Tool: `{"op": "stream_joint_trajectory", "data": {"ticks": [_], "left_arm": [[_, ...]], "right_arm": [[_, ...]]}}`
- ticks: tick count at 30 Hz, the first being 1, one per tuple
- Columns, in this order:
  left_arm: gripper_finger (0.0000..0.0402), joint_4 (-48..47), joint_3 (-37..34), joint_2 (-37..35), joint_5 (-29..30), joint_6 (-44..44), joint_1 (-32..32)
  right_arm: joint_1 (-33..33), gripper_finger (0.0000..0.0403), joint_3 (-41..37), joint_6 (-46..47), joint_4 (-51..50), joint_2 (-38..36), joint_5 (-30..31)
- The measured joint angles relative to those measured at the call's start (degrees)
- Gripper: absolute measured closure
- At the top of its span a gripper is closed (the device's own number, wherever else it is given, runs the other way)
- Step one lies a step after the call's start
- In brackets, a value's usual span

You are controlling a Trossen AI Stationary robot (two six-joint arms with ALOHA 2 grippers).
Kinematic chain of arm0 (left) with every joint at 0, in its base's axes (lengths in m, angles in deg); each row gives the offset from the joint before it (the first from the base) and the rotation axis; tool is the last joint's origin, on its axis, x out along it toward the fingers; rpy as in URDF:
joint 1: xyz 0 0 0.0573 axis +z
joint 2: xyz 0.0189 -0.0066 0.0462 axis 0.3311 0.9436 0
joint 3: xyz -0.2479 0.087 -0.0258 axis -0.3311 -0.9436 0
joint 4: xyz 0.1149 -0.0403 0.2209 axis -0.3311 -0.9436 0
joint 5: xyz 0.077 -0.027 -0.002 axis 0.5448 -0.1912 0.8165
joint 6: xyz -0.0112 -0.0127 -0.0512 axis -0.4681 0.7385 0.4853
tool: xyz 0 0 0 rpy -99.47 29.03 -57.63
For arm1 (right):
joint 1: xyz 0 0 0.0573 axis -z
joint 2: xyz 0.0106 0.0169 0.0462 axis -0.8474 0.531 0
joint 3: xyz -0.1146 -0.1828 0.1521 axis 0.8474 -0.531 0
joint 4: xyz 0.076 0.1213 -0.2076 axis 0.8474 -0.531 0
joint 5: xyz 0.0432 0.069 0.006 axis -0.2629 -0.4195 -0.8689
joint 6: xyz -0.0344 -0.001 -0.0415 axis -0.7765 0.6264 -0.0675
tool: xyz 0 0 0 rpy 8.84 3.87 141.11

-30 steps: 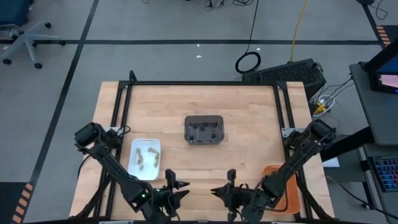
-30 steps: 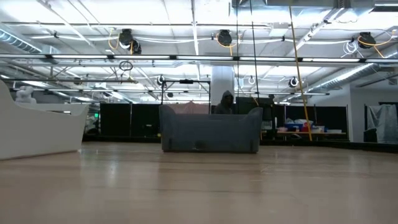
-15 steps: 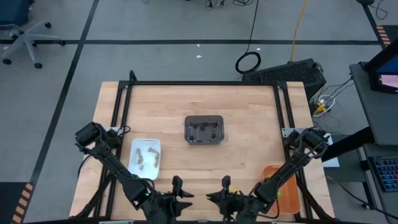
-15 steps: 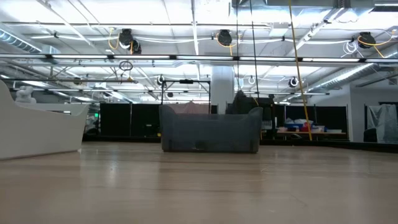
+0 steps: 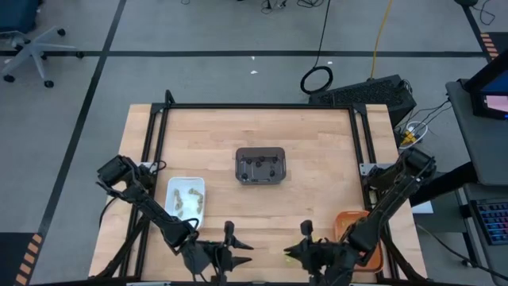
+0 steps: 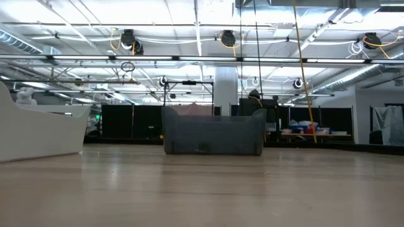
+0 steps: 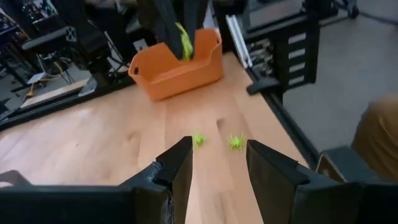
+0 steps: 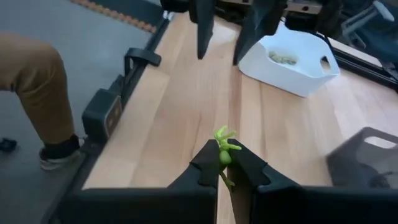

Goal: Sort Halloween decoration
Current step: Put the green spider toy into the orange bin

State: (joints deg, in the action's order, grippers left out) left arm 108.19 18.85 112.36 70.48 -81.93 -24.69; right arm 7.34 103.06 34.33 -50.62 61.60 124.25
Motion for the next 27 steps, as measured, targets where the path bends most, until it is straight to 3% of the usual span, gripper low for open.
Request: {"op": "stream_joint_trajectory", "data": {"ticks": [8,12,27], "left_arm": [[0.0252,4.8,0.0,0.0,0.4,-1.7,0.6],[0.0252,5.8,0.0,0.0,0.6,-1.5,1.0],[0.0252,5.0,0.0,0.0,2.0,-1.7,0.9]], "right_arm": [[1.4,0.0401,-17.8,-9.7,35.9,-0.6,-0.4],[1.9,0.04,-22.0,-15.7,48.5,-1.4,-0.4],[2.2,0.0399,-22.3,-38.1,33.6,-17.3,-0.2]]}}
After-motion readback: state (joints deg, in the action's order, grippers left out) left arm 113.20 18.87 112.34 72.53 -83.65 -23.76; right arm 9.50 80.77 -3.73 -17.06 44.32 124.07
